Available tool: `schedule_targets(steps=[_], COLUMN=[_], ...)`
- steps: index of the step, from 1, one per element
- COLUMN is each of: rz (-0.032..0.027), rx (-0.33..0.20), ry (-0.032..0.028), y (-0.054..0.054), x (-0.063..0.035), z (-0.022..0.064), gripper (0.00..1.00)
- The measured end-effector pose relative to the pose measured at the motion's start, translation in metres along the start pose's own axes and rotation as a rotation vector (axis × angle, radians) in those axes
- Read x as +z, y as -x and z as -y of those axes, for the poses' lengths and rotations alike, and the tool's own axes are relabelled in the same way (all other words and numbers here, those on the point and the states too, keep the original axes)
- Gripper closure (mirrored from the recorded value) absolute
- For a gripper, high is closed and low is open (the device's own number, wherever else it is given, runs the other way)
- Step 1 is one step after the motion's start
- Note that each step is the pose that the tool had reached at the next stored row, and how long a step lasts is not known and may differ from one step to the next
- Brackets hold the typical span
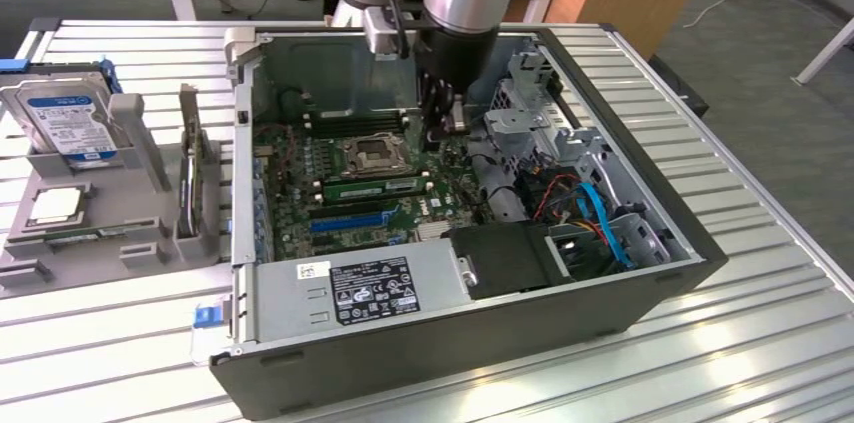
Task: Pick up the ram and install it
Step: 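Press down the ram until it locks into place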
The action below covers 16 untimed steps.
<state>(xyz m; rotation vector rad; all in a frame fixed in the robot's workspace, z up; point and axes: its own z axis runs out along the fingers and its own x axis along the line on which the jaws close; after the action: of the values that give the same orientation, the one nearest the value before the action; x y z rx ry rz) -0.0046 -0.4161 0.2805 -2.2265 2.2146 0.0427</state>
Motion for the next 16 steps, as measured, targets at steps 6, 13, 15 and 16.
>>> schedule_targets(steps=[6,13,15,16], rz=[0.0,0.0001,0.0,-0.0001], rx=[0.0,0.0,0.0,0.0], ry=[0.0,0.0,0.0,0.0], y=[0.0,0.0,0.0,0.0], x=[0.0068,0.0142,0.0162,0.0171], z=[0.0001,0.0003,0.0003,0.0003], gripper=[0.9,0.9,0.9,0.9])
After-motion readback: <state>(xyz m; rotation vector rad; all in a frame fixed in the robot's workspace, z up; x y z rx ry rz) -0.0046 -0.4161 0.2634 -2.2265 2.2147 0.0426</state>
